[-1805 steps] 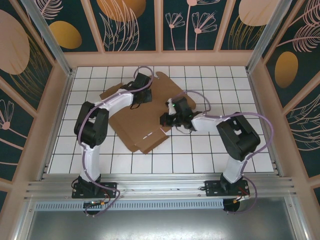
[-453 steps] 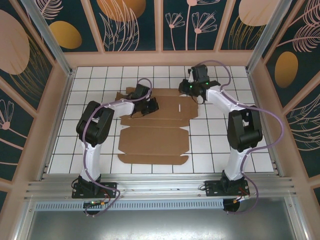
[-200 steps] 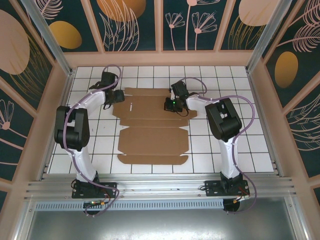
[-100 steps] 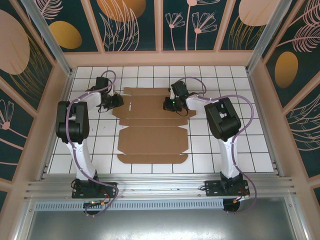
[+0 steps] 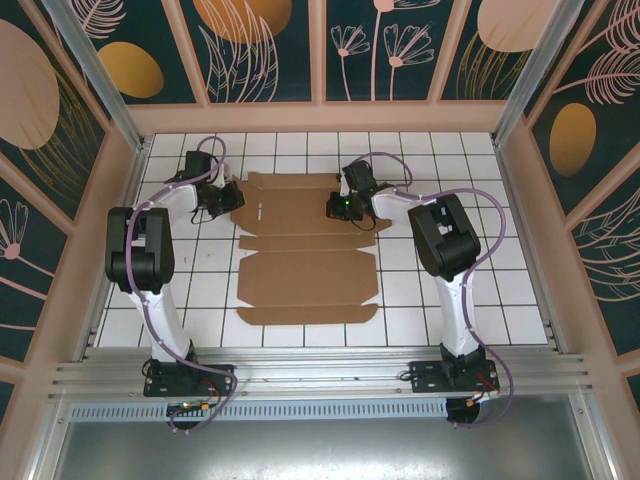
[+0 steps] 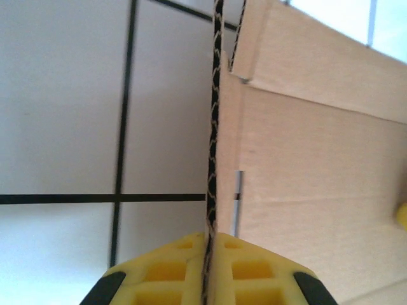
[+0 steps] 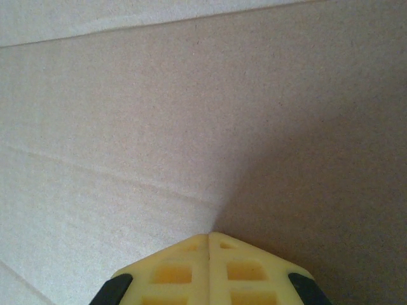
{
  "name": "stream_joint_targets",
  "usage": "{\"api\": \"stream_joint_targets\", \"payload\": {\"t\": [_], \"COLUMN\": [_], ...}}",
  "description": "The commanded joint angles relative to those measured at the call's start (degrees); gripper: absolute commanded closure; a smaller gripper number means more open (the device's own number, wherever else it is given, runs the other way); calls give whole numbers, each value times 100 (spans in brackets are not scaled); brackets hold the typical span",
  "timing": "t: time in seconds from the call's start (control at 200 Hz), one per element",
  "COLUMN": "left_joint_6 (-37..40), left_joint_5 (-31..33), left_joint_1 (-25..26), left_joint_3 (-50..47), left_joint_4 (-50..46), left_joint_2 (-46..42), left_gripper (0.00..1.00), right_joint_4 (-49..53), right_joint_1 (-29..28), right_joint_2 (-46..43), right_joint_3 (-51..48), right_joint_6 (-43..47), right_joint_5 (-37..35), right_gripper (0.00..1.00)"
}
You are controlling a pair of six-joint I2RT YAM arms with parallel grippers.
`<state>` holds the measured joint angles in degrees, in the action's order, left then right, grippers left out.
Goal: Fold the paper box
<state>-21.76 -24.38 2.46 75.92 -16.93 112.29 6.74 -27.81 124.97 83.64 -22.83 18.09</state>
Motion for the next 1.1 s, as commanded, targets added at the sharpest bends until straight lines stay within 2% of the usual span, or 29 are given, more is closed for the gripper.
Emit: {"api": "stream_joint_targets", "payload": {"t": [0.0, 0.13, 0.285, 0.45, 0.53, 0.671, 0.916, 1.091], "left_joint_6": [-262, -344, -281, -289, -274, -147, -149, -240], "left_joint_5": [-258, -221, 315, 509, 536, 793, 773, 711], "left_joint_1": [34, 272, 711, 930, 1021, 1204, 1444, 1526], "left_joint_3": [-75, -19, 442, 774, 878, 1057, 1264, 1321], "left_joint_4": [40, 0, -450, -683, -751, -943, -944, -818], "left_joint_2": [-277, -248, -11, 145, 268, 539, 858, 1169], "left_gripper": [97, 95, 90, 65, 58, 53, 44, 42], "right_joint_4": [463, 468, 512, 539, 547, 552, 530, 538], "right_joint_1": [-14, -22, -31, -40, -41, -40, -40, -40], "right_joint_2": [385, 422, 441, 445, 441, 441, 463, 467], "right_joint_3": [-75, -61, -24, -9, -5, 6, -5, 9], "right_joint_6": [68, 68, 68, 68, 77, 77, 60, 51], "right_joint_5": [-191, -191, -218, -235, -235, -235, -211, -226], "right_gripper": [100, 100, 100, 100, 100, 100, 100, 100]}}
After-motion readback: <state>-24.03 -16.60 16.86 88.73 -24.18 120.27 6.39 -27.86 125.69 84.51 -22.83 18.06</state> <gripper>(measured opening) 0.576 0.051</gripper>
